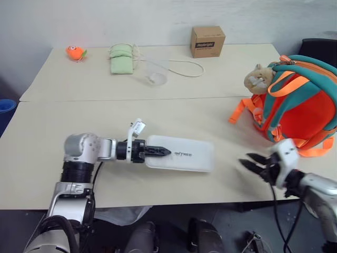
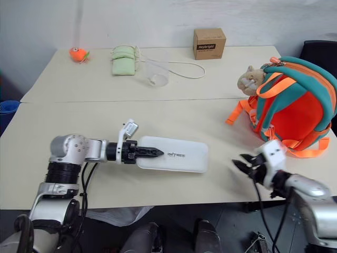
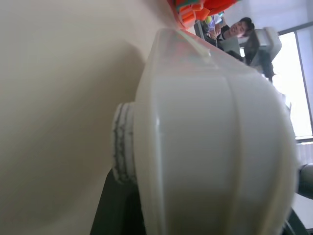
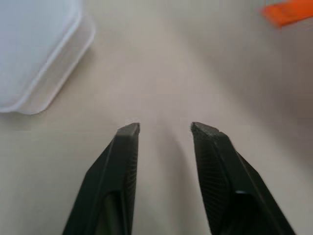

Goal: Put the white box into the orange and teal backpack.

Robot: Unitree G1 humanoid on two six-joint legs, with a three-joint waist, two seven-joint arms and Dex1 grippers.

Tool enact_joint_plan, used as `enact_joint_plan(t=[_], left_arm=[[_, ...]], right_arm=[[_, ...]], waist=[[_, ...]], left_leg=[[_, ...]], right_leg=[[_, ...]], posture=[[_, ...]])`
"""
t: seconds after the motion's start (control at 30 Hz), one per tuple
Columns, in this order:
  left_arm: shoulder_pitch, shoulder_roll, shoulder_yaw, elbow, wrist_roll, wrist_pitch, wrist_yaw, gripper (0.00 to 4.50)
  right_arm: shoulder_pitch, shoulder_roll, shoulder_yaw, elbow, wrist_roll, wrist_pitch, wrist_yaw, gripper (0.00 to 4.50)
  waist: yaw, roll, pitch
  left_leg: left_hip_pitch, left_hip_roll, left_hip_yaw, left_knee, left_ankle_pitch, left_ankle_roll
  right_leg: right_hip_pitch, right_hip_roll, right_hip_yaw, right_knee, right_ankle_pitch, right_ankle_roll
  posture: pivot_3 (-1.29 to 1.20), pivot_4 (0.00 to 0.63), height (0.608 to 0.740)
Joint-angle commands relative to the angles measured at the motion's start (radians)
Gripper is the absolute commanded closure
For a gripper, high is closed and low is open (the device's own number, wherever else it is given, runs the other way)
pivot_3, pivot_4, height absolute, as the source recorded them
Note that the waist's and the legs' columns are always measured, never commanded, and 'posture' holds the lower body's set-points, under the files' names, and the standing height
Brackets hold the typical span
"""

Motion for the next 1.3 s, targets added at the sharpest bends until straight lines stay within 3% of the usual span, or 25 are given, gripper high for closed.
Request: enact_joint_plan(t=[0.03, 0.17, 0.33, 0.57, 0.67, 0.93, 1.03, 1.07, 1.17, 1.3], left_arm=[[0.015, 0.025, 0.113, -0.09, -0.074, 0.031, 0.006, 3.31], [0.029, 0.039, 0.21, -0.145, -0.12, 0.038, 0.018, 3.31], [-0.001, 0.002, 0.254, -0.158, -0.135, 0.033, 0.072, 3.31], [-0.03, 0.0, 0.261, -0.189, -0.149, 0.006, 0.112, 3.31], [-0.029, 0.017, 0.256, -0.207, -0.149, -0.006, 0.119, 3.31], [-0.033, 0.044, 0.263, -0.215, -0.146, -0.057, 0.145, 3.31], [-0.047, 0.047, 0.274, -0.204, -0.127, -0.151, 0.145, 3.31], [-0.047, 0.038, 0.284, -0.22, -0.111, -0.262, 0.114, 3.31], [-0.089, -0.014, 0.369, -0.221, -0.152, -0.446, 0.109, 3.31], [-0.085, 0.0, 0.326, -0.236, -0.15, -0.499, 0.088, 3.31]], right_arm=[[-0.024, -0.011, -0.179, -0.032, 0.101, 0.074, -0.066, 1.33], [-0.171, -0.033, -0.215, 0.058, 0.153, 0.129, -0.137, 0.02], [-0.374, -0.006, -0.004, 0.253, -0.019, 0.022, -0.239, 0.0], [-0.609, 0.092, 0.1, 0.571, -0.107, -0.158, -0.276, 0.0], [-0.639, 0.113, 0.104, 0.624, -0.121, -0.229, -0.278, 0.58], [-0.604, 0.115, 0.135, 0.587, -0.127, -0.277, -0.229, 3.24], [-0.554, 0.094, 0.157, 0.464, -0.035, -0.245, -0.081, 4.17], [-0.526, 0.081, 0.164, 0.381, 0.037, -0.199, -0.008, 4.47], [-0.43, 0.002, 0.196, 0.176, 0.185, -0.079, 0.163, 4.47], [-0.3, -0.152, 0.185, -0.043, 0.377, 0.072, 0.329, 4.47]], waist=[[0.002, 0.0, 0.0], [-0.001, 0.0, 0.0], [-0.003, 0.0, 0.001], [-0.007, 0.0, 0.001], [-0.012, 0.0, 0.001], [-0.026, 0.0, 0.001], [-0.025, 0.001, 0.001], [-0.025, 0.001, 0.001], [-0.022, 0.001, 0.003], [-0.016, 0.001, 0.003]], left_leg=[[0.0, 0.001, 0.0, 0.0, -0.002, -0.004], [0.0, 0.0, 0.0, 0.0, -0.003, -0.005], [0.001, 0.0, 0.002, 0.0, -0.003, -0.005], [-0.002, -0.001, 0.004, -0.001, 0.001, 0.001], [-0.002, -0.002, 0.005, -0.001, 0.001, 0.001], [-0.001, -0.001, 0.005, -0.001, 0.002, 0.001], [-0.001, -0.001, 0.005, -0.001, 0.002, 0.0], [-0.001, -0.001, 0.005, -0.001, 0.002, 0.0], [-0.002, 0.001, 0.005, -0.002, 0.002, 0.0], [-0.001, 0.0, 0.005, -0.002, 0.0, 0.0]], right_leg=[[0.0, 0.0, 0.0, 0.0, 0.0, -0.001], [-0.001, 0.0, 0.003, 0.0, -0.001, -0.001], [-0.002, 0.001, 0.009, 0.0, -0.001, -0.002], [-0.004, 0.006, 0.009, 0.001, -0.001, -0.002], [-0.004, 0.006, 0.007, 0.001, -0.001, -0.002], [-0.004, 0.006, 0.006, 0.002, -0.001, -0.002], [-0.004, 0.006, 0.006, 0.002, -0.001, -0.002], [-0.004, 0.006, 0.006, 0.002, -0.001, -0.002], [-0.004, 0.006, 0.006, 0.0, -0.001, -0.002], [-0.002, 0.006, 0.001, -0.002, -0.001, -0.002]], posture=[[0.0, 0.15, 0.74], [0.0, 0.15, 0.74], [0.0, 0.15, 0.74], [0.0, 0.15, 0.74], [0.0, 0.15, 0.74], [0.0, 0.15, 0.74], [0.0, 0.15, 0.74], [0.0, 0.15, 0.74], [0.0, 0.15, 0.74], [0.0, 0.15, 0.74]])
